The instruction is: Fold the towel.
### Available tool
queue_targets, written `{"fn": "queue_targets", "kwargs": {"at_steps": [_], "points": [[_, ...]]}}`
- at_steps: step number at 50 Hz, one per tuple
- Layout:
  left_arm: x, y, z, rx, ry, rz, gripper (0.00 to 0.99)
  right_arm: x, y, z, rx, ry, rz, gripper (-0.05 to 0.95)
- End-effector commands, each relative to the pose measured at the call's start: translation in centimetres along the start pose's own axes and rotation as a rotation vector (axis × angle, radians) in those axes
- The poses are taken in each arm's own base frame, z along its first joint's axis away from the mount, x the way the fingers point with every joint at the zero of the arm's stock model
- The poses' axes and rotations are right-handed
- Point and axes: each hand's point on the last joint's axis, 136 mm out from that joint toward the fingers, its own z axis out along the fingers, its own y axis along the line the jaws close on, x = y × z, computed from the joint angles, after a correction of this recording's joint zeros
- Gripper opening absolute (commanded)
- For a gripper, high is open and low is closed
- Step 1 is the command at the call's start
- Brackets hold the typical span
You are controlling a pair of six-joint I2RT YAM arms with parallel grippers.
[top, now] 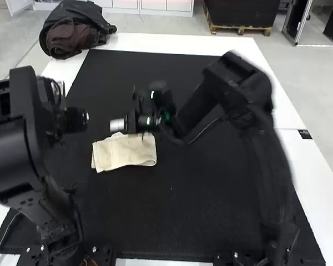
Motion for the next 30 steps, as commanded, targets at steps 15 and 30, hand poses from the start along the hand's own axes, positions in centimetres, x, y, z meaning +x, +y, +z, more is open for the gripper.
{"fn": "queue_targets", "kwargs": {"at_steps": [15, 30], "points": [[-13.3, -5.8, -4.5, 0.143, -0.276, 0.046, 0.957, -20.5, 7.7, -16.6, 0.114, -0.451, -0.232, -0.02], [-19.7, -13.1, -11.7, 0.293, -0.480, 0.065, 0.956, -24.1, 14.6, -30.6, 0.234, -0.698, -0.401, -0.02]]}}
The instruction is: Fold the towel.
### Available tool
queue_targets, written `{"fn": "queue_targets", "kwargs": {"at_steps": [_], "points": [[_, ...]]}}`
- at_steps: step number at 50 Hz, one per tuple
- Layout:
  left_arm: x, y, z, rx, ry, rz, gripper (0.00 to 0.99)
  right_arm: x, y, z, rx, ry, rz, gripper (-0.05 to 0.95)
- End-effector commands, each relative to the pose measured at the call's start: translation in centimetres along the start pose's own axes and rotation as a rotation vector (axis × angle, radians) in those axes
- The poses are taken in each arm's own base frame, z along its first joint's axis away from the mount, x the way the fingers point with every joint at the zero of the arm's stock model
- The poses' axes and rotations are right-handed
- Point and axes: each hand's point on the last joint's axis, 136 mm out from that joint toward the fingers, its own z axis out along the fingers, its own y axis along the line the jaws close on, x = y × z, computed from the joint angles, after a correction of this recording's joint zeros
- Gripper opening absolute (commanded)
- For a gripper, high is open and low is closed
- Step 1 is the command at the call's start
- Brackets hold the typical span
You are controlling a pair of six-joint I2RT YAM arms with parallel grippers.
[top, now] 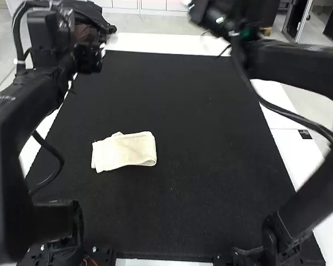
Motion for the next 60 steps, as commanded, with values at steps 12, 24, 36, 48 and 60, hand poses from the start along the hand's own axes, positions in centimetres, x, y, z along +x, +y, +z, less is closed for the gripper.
{"fn": "queue_targets", "kwargs": {"at_steps": [12, 24, 36, 48, 60], "points": [[-8.7, -4.5, -5.3, 0.072, -0.227, -0.018, 0.954, -9.3, 5.7, -12.3, 0.097, -0.254, -0.132, -0.02], [-9.9, -5.8, -9.5, 0.117, -0.297, -0.016, 0.952, -9.7, 10.6, -17.8, 0.095, -0.320, -0.186, -0.02], [-8.2, -6.7, -12.7, 0.149, -0.353, -0.033, 0.951, -6.7, 13.6, -20.8, 0.062, -0.348, -0.115, -0.02], [-6.6, -6.8, -15.1, 0.140, -0.407, -0.037, 0.951, -4.9, 14.6, -23.3, 0.072, -0.445, -0.132, -0.02], [-5.5, -6.6, -17.7, 0.110, -0.479, -0.039, 0.951, -5.2, 17.7, -26.1, 0.123, -0.585, -0.326, 0.06]]}}
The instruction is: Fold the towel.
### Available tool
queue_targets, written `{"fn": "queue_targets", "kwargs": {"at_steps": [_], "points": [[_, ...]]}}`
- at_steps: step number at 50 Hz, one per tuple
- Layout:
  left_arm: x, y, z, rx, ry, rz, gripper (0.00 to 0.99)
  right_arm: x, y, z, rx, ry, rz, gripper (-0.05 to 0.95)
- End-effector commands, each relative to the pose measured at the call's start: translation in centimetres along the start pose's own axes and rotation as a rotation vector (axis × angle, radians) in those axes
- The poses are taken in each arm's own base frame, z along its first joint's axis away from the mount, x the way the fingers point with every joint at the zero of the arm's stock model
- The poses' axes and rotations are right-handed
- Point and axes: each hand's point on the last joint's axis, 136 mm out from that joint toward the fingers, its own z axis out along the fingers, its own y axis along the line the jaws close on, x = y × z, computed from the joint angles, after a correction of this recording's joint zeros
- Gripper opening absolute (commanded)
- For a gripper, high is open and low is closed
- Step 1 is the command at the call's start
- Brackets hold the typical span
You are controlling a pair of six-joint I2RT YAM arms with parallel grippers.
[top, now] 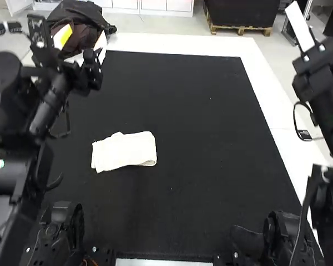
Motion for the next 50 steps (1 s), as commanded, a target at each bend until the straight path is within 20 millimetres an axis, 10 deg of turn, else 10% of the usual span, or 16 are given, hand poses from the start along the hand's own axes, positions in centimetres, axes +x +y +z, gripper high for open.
{"fn": "queue_targets", "kwargs": {"at_steps": [1, 9, 20, 30, 50], "points": [[-1.7, 0.1, -1.6, -0.030, -0.077, 0.007, 0.951, -2.4, 1.8, -1.3, 0.022, -0.124, -0.148, 0.08], [-2.2, 0.2, -2.9, -0.061, -0.121, 0.017, 0.949, -3.0, 1.8, -1.6, 0.051, -0.147, -0.190, 0.16], [-3.3, 2.0, -3.5, -0.182, -0.205, 0.190, 0.946, -4.0, -1.0, -2.1, 0.232, -0.178, -0.562, 0.92], [-1.3, 1.6, -2.7, -0.146, -0.217, 0.375, 0.962, -4.1, -4.8, -3.4, 0.430, -0.169, -0.911, 0.92], [5.0, 1.2, -1.5, -0.056, -0.147, 0.406, 0.961, 5.6, -17.0, -9.0, 0.678, 0.099, -1.032, 0.91]]}}
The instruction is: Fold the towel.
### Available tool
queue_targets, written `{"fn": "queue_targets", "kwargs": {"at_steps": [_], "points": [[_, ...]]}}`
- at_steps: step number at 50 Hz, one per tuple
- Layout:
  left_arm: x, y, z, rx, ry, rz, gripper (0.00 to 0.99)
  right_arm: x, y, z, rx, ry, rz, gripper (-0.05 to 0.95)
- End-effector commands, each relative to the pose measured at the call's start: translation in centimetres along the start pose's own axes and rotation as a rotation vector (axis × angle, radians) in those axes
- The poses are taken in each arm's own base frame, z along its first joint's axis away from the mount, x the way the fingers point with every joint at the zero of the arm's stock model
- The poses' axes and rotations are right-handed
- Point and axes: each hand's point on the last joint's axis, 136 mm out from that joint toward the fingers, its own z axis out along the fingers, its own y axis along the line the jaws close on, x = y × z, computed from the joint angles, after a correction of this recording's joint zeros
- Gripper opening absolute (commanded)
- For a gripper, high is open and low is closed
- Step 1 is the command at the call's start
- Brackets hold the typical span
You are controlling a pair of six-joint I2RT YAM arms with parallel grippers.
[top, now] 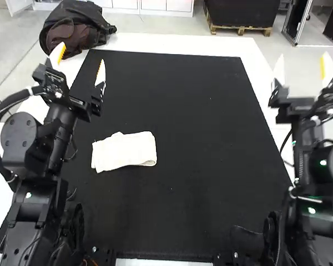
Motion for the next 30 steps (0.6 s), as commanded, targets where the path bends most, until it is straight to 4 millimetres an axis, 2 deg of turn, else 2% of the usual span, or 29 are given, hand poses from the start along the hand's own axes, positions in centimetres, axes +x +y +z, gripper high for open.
{"fn": "queue_targets", "kwargs": {"at_steps": [1, 5, 9, 14, 17, 23, 25, 30], "points": [[1.1, -0.6, -0.2, 0.023, 0.012, 0.031, 0.961, 2.6, -0.7, -0.6, 0.047, 0.050, -0.133, 0.91], [2.6, -0.8, -0.3, 0.025, 0.047, 0.003, 0.961, 4.1, 1.2, -0.9, -0.058, 0.068, -0.137, 0.91], [3.8, -0.8, -0.4, 0.011, 0.066, -0.059, 0.959, 4.7, 1.3, -0.9, -0.065, 0.095, -0.077, 0.91], [5.3, 0.2, -0.7, -0.069, 0.080, -0.203, 0.959, 6.1, -1.7, -1.2, 0.125, 0.153, 0.101, 0.91], [6.6, 0.9, -0.9, -0.130, 0.090, -0.316, 0.959, 7.5, -2.7, -1.6, 0.192, 0.210, 0.112, 0.91], [10.2, 1.7, -1.8, -0.216, 0.227, -0.317, 0.959, 11.3, -2.4, -2.8, 0.191, 0.372, 0.107, 0.91], [11.8, 1.9, -2.3, -0.246, 0.293, -0.321, 0.959, 13.1, -2.2, -3.6, 0.189, 0.456, 0.099, 0.91], [15.7, 1.0, -3.8, -0.250, 0.466, -0.330, 0.961, 16.9, -1.7, -5.8, 0.181, 0.637, 0.100, 0.91]]}}
